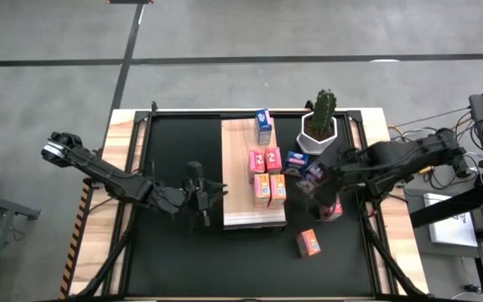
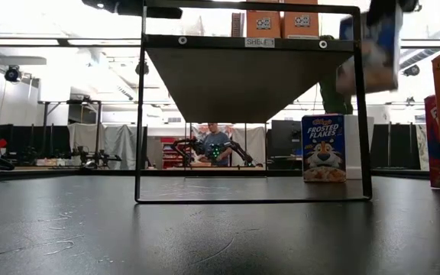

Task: Stack cereal on shelf
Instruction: Put the bottom blue cereal box aligned with the other blue cereal box on the shelf

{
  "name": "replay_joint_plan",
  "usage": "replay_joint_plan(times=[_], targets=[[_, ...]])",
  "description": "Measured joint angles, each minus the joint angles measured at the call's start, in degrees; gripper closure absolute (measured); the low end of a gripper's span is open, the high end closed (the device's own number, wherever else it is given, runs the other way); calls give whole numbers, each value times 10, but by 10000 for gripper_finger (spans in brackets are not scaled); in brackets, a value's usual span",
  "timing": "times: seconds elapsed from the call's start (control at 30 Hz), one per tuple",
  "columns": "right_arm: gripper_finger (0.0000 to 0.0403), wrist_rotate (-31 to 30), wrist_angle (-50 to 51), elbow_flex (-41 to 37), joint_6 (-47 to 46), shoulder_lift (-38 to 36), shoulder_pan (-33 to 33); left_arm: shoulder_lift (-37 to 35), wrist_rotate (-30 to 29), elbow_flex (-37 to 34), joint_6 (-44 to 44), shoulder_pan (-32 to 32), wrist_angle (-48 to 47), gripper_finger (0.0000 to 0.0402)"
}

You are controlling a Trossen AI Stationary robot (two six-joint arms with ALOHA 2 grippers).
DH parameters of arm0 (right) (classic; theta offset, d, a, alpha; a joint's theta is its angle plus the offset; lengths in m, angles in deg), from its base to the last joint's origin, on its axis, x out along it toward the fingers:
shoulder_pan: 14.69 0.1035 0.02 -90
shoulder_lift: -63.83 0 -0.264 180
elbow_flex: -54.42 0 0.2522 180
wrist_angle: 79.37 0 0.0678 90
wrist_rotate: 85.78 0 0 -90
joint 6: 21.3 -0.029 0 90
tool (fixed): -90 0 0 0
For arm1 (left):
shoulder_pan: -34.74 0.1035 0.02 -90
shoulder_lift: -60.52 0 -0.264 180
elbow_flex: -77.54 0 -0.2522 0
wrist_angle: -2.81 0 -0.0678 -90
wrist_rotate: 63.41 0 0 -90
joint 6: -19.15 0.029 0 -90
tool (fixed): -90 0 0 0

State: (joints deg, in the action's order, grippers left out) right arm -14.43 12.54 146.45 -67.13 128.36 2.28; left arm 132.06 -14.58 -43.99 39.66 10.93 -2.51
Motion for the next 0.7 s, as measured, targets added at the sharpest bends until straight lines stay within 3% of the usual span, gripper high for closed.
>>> replay_joint_plan(times=[0.43,0.7], targets=[[264,-97,31,233,62,6,-1,-73,-3,-33,19,0,0,326],[264,-101,-89,315,205,61,-1,-84,-10,-33,64,0,0,326]])
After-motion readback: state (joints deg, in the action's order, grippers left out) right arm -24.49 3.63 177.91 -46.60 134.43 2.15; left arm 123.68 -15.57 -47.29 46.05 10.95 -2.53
